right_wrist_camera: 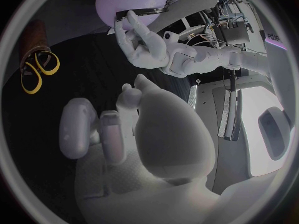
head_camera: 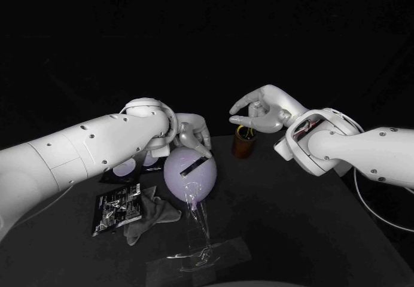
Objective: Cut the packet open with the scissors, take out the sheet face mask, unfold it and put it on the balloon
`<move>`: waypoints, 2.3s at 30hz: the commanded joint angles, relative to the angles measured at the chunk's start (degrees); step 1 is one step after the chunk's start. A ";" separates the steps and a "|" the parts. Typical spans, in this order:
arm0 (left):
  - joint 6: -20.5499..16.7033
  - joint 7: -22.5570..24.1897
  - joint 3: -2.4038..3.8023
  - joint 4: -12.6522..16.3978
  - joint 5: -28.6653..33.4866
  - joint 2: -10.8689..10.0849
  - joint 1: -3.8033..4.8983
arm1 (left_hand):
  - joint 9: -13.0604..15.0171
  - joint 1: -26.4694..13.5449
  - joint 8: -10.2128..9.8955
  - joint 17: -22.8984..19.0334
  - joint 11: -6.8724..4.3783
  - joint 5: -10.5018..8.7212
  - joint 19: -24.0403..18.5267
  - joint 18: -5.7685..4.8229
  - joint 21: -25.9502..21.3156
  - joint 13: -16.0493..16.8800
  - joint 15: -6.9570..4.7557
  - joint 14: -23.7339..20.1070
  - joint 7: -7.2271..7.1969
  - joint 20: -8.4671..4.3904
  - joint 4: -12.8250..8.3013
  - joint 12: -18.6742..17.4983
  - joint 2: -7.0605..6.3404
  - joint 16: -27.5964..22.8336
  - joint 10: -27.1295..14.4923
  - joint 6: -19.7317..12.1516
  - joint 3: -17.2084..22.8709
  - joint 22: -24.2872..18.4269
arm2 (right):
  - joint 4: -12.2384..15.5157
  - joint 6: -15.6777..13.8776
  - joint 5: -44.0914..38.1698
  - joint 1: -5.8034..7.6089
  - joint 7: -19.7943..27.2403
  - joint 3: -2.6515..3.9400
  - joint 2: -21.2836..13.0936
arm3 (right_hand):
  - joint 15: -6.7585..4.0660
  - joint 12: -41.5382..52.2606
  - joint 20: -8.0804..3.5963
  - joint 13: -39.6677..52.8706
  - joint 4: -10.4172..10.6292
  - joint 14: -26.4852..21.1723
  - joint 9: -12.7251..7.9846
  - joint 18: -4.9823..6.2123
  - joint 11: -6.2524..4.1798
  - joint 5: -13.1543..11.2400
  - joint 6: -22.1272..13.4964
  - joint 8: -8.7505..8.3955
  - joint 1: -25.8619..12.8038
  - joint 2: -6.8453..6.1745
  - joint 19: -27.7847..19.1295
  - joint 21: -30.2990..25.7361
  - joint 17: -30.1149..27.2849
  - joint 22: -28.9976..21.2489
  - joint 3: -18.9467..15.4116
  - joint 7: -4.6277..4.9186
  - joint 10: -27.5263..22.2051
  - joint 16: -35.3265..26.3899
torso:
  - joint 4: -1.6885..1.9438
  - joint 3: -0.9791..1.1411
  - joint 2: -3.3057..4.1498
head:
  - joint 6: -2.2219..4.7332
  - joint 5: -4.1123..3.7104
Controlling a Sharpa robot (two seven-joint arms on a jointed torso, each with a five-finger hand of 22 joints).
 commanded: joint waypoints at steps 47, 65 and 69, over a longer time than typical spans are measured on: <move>-3.22 -3.03 2.09 15.17 25.46 -28.48 1.27 | 6.45 -16.64 7.09 15.06 -4.48 -0.08 2.40 -0.55 0.41 7.39 -1.58 6.05 -0.92 -1.14 -10.99 12.91 -11.19 0.20 9.69 2.46 46.85 10.74 | -1.66 -0.02 0.64 -1.73 1.27 0.02 0.69 | 0.15 29.01 0.16 42.96 -0.06 5.60 0.19 -0.39 -1.07 -0.17 -0.49 0.43 -0.27 0.06 1.88 0.07 12.60 11.02 0.58 0.02 8.64 0.12 | 0.63 -0.62 -0.48 | 0.61 7.80; -5.64 -5.31 -1.40 16.13 18.80 -42.28 -2.81 | 6.97 -18.13 7.63 15.06 -4.62 -0.10 2.52 -0.59 0.45 7.63 -1.67 6.05 -1.12 -1.20 -11.44 13.04 -11.45 0.20 10.09 2.60 47.52 10.86 | -2.33 0.57 0.63 -3.01 1.71 0.02 2.28 | 0.16 28.95 0.16 42.92 -0.09 5.60 0.20 -0.39 -1.07 -0.24 -0.53 0.43 -0.23 0.09 1.88 0.10 12.58 11.03 0.64 0.02 8.59 0.12 | 0.85 -0.69 -0.72 | -1.32 18.27; -7.75 -4.72 -1.65 15.58 16.89 -42.86 -4.57 | 7.04 -18.58 7.62 15.06 -4.65 -0.11 2.45 -0.56 0.40 7.19 -1.70 6.05 -1.14 -1.22 -11.46 12.77 -11.64 0.20 9.88 2.38 47.54 10.76 | -2.40 0.68 0.63 -3.22 1.77 0.02 2.40 | 0.16 28.95 0.16 42.92 -0.09 5.60 0.20 -0.39 -1.07 -0.24 -0.53 0.43 -0.23 0.09 1.88 0.10 12.58 11.03 0.64 0.02 8.59 0.12 | 0.86 -0.70 -0.66 | -1.78 20.09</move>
